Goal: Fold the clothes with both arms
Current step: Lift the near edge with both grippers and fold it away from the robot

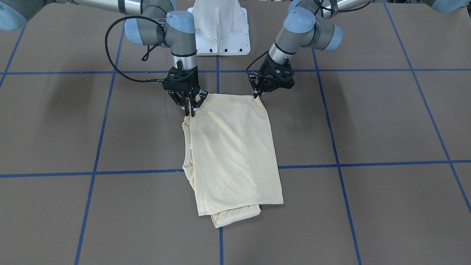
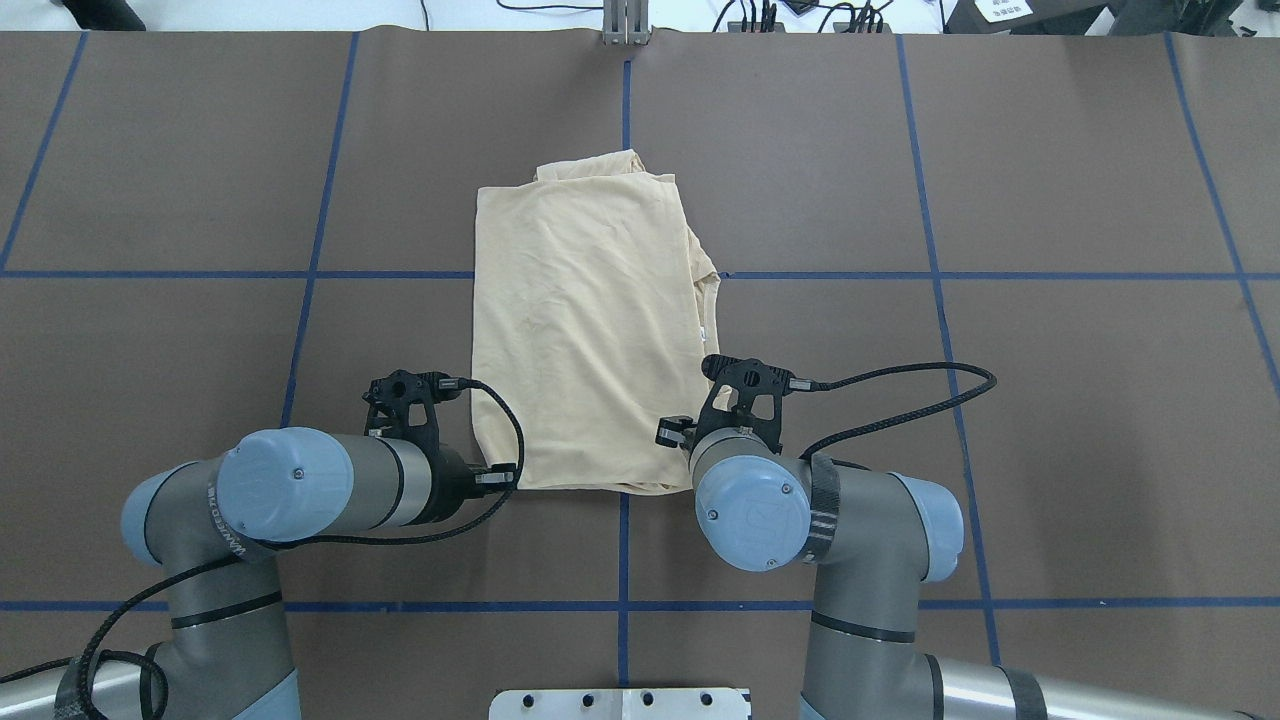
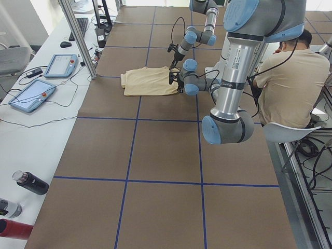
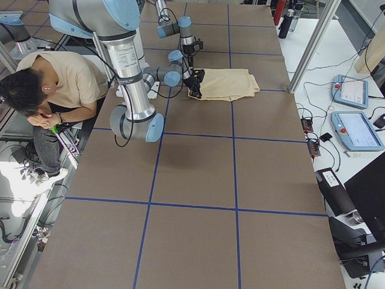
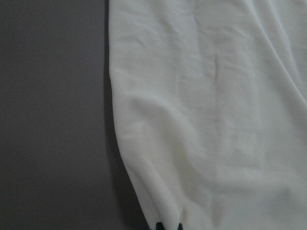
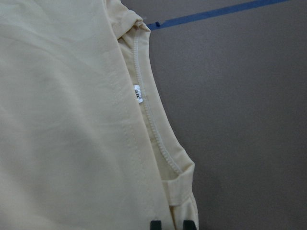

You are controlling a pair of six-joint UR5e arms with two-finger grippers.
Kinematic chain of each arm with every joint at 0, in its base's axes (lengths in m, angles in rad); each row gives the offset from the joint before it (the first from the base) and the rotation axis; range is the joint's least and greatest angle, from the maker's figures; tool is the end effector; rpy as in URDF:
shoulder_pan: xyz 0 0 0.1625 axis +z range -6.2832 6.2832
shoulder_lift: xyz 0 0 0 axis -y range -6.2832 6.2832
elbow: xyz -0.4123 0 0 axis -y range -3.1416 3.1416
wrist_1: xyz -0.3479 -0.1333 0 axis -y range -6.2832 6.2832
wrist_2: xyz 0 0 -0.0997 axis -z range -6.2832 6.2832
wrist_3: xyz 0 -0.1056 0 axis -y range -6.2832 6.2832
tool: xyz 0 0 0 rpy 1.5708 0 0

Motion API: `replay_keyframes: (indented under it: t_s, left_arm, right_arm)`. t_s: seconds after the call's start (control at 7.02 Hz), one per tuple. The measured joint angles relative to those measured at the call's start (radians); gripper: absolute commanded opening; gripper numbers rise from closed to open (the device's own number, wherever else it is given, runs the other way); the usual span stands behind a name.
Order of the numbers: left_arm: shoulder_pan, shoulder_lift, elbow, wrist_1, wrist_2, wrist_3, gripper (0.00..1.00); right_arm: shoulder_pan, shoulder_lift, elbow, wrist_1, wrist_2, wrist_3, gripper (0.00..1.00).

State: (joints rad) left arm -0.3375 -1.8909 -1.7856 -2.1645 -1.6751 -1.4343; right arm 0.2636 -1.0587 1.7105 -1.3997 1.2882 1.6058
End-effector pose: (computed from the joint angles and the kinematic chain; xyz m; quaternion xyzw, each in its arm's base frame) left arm 0.4942 -0.3030 0.3313 0.0826 0.5295 -0.0569 0.8424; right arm -0.5569 -0.3189 0.3067 0.1734 -0.3786 0.1907 0.8889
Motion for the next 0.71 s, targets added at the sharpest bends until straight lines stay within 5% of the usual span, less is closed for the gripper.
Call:
replay_keyframes:
  t_s: [0.14,0.43,0.71]
  left_arm:
    - [0.001,0.0,0.0,0.0,0.0,0.0,0.0]
    - [0.001,-0.001,0.0,0.0,0.0,0.0,0.0]
    - [0.0,-0.002,0.0,0.0,0.0,0.0,0.0]
  right_arm:
    - [0.0,-0.001,0.0,-0.005,0.0,-0.001,0.28]
    - [-0.001,-0.001,0.0,-0.011,0.001,-0.006,0.01]
    - [-0.001,-0.001,0.0,-0.012,0.002,-0.013,0.0]
